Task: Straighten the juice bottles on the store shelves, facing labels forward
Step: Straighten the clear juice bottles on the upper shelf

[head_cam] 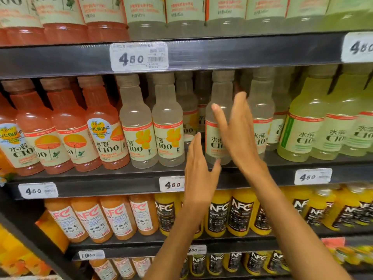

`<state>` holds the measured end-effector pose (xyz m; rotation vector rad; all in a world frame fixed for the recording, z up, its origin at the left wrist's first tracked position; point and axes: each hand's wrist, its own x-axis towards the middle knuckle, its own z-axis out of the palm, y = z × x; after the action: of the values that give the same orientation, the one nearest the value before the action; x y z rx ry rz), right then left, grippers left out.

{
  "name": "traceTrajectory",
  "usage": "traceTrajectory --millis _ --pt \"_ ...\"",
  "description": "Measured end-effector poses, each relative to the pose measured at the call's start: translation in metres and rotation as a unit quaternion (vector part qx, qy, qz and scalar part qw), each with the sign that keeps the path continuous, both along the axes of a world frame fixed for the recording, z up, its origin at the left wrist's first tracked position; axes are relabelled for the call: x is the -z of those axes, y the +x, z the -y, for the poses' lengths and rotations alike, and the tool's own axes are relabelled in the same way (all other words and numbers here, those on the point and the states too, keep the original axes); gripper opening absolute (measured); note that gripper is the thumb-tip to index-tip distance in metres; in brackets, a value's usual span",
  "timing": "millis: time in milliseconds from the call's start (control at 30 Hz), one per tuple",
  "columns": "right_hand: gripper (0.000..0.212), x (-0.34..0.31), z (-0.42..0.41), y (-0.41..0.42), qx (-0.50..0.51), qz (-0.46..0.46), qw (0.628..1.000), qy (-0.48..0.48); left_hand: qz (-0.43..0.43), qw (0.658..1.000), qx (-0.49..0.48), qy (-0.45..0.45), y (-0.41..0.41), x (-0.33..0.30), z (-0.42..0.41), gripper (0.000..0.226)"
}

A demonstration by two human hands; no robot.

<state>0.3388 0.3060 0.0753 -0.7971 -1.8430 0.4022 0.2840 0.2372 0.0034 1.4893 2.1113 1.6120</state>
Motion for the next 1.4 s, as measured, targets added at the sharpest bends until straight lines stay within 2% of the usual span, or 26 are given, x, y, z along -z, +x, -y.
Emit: traceTrajectory --millis 167,267,333,400,500,567,667,733,767,800,833,933,1000,1067,1167,1200,1233,1267,1333,1400 --pt "0.024 0.001 -0.005 0.009 -0.11 -0.074 0.991 -0.018 0.03 0.999 0.016 -0.027 0.004 0.0 -0.017 0.085" --pt "0.053 0.003 -0.001 0.02 -0.173 -0.092 0.979 -0.049 0.036 0.999 -0.024 0.021 0.01 0.002 -0.015 0.079" --pt "0.057 0.002 0.002 0.027 -0.224 -0.133 0.963 -0.075 0.037 0.998 -0.036 0.044 0.013 0.002 -0.01 0.077" --pt "0.055 0.002 0.004 0.034 -0.267 -0.166 0.945 -0.094 0.046 0.997 -0.027 0.063 0.016 0.003 0.0 0.075" --pt "0.04 -0.002 0.003 0.046 -0.318 -0.195 0.921 -0.113 0.113 0.988 0.044 0.1 0.018 0.0 0.027 0.071" --pt "0.035 -0.009 -0.001 0.053 -0.379 -0.202 0.885 -0.182 0.141 0.98 0.105 0.093 0.02 -0.003 0.046 0.064" --pt "0.034 -0.02 -0.001 0.054 -0.493 -0.171 0.805 -0.283 0.174 0.965 0.193 0.048 0.026 -0.006 0.066 0.047" --pt "0.034 -0.025 0.006 0.05 -0.544 -0.171 0.746 -0.344 0.216 0.95 0.224 0.031 0.033 -0.004 0.074 0.048" --pt "0.032 -0.025 0.009 0.049 -0.555 -0.182 0.729 -0.358 0.241 0.942 0.233 0.029 0.035 -0.004 0.077 0.052" --pt "0.03 -0.024 0.012 0.047 -0.551 -0.194 0.727 -0.36 0.262 0.934 0.24 0.031 0.036 -0.003 0.079 0.054" --pt "0.028 -0.022 0.016 0.046 -0.53 -0.205 0.744 -0.351 0.274 0.931 0.24 0.037 0.037 -0.003 0.08 0.053" --pt "0.03 -0.013 0.024 0.042 -0.433 -0.208 0.816 -0.321 0.277 0.937 0.208 0.043 0.037 -0.008 0.081 0.04" --pt "0.031 -0.012 0.025 0.04 -0.419 -0.186 0.825 -0.331 0.31 0.929 0.196 0.045 0.035 -0.007 0.081 0.039" --pt "0.029 -0.016 0.02 0.04 -0.452 -0.152 0.802 -0.361 0.372 0.899 0.229 0.038 0.034 -0.006 0.083 0.047" --pt "0.037 -0.018 0.019 0.037 -0.524 -0.16 0.708 -0.446 0.49 0.787 0.371 0.056 0.03 -0.005 0.089 0.066" --pt "0.039 -0.017 0.021 0.035 -0.541 -0.178 0.681 -0.46 0.504 0.771 0.386 0.048 0.029 -0.005 0.09 0.067" --pt "0.038 -0.016 0.022 0.032 -0.553 -0.196 0.667 -0.459 0.496 0.784 0.371 0.036 0.026 -0.002 0.09 0.066" --pt "0.034 -0.015 0.024 0.03 -0.557 -0.208 0.667 -0.449 0.464 0.82 0.336 0.022 0.025 0.001 0.09 0.063" --pt "0.027 -0.015 0.024 0.029 -0.522 -0.208 0.715 -0.416 0.379 0.894 0.239 -0.005 0.021 0.004 0.091 0.055" --pt "0.026 -0.016 0.022 0.029 -0.469 -0.198 0.763 -0.398 0.338 0.919 0.204 0.0 0.018 0.003 0.096 0.044"
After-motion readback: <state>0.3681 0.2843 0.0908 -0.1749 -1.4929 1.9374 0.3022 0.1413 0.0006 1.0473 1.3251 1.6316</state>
